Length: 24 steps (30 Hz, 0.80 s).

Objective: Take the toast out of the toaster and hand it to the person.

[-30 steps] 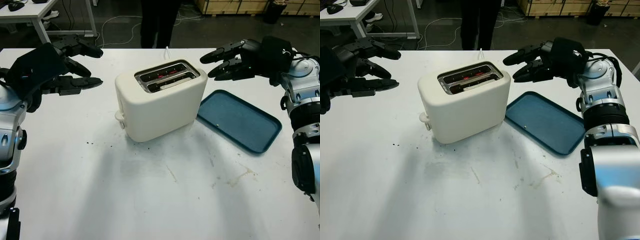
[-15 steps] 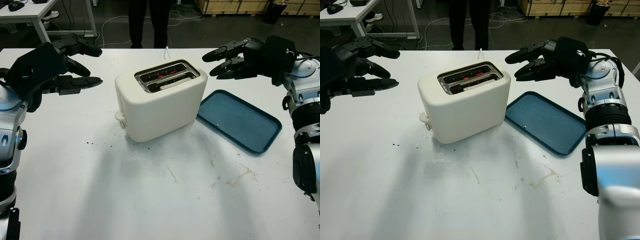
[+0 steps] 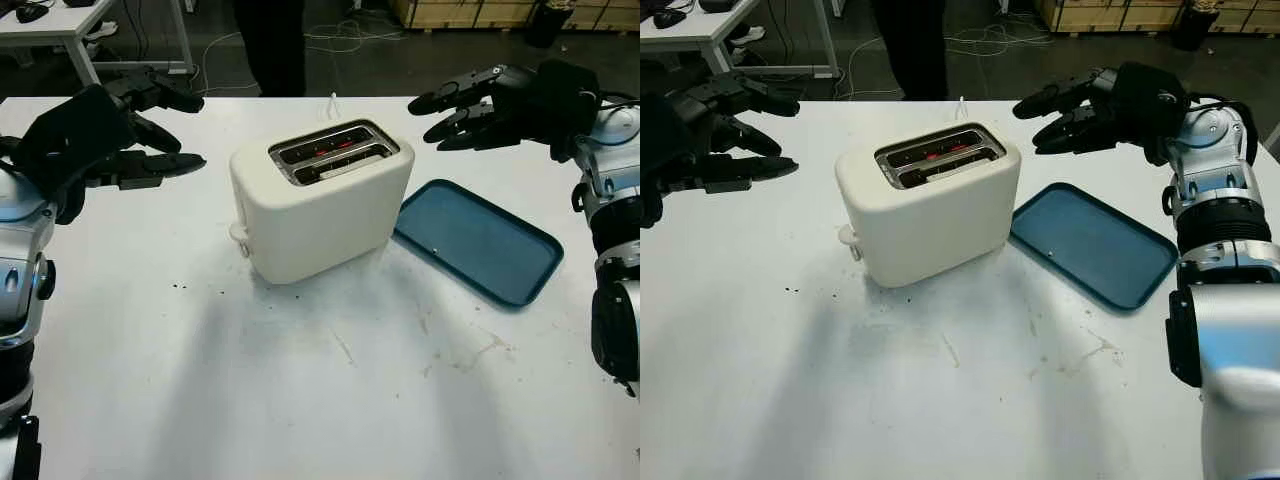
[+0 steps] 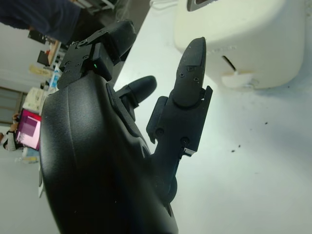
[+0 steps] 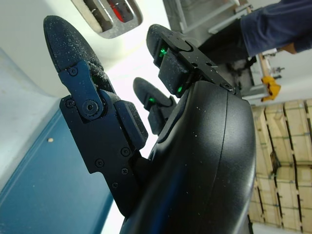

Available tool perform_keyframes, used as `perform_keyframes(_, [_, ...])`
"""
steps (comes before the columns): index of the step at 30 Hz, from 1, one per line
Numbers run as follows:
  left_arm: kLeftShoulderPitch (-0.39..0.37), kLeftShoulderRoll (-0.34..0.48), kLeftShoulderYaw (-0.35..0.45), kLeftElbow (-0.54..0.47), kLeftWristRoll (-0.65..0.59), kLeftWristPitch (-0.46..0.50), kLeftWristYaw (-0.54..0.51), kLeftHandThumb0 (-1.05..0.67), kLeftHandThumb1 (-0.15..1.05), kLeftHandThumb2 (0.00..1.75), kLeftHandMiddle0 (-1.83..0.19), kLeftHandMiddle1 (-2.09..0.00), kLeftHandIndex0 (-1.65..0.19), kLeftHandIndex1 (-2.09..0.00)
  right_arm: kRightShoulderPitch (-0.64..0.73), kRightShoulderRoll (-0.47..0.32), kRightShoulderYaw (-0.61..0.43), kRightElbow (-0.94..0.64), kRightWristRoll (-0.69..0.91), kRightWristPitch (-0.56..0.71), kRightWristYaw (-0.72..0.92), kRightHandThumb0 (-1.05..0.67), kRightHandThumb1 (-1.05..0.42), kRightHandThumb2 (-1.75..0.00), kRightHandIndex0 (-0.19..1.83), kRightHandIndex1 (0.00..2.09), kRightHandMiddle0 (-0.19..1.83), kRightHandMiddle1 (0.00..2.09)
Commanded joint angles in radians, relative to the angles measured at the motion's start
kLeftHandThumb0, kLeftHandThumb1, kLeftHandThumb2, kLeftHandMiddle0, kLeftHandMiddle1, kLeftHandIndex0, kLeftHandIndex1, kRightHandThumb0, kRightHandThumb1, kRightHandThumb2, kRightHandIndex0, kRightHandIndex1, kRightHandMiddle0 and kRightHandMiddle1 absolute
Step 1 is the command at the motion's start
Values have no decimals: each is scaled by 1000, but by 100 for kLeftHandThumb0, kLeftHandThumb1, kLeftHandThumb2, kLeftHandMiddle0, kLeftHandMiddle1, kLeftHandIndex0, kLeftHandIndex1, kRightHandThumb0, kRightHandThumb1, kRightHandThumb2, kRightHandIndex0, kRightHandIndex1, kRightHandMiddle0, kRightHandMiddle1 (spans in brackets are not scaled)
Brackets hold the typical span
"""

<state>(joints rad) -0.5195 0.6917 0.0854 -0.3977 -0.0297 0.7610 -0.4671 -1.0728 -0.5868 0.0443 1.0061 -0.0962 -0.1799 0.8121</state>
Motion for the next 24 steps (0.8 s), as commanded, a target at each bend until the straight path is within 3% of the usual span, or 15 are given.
perform_keyframes(1, [-21, 12, -9, 3, 11, 0, 6, -32, 80, 21, -2, -142, -5, -100, -17, -3, -1, -4, 5, -13, 7, -85, -79, 0, 49, 58, 69, 0])
perform_keyframes(24, [-21, 20, -22, 5, 19, -4, 15, -34, 78, 24, -5, -137, -7, -95, 20, 3, -3, -37, 15, 3, 5, -83, -77, 0, 46, 64, 69, 0])
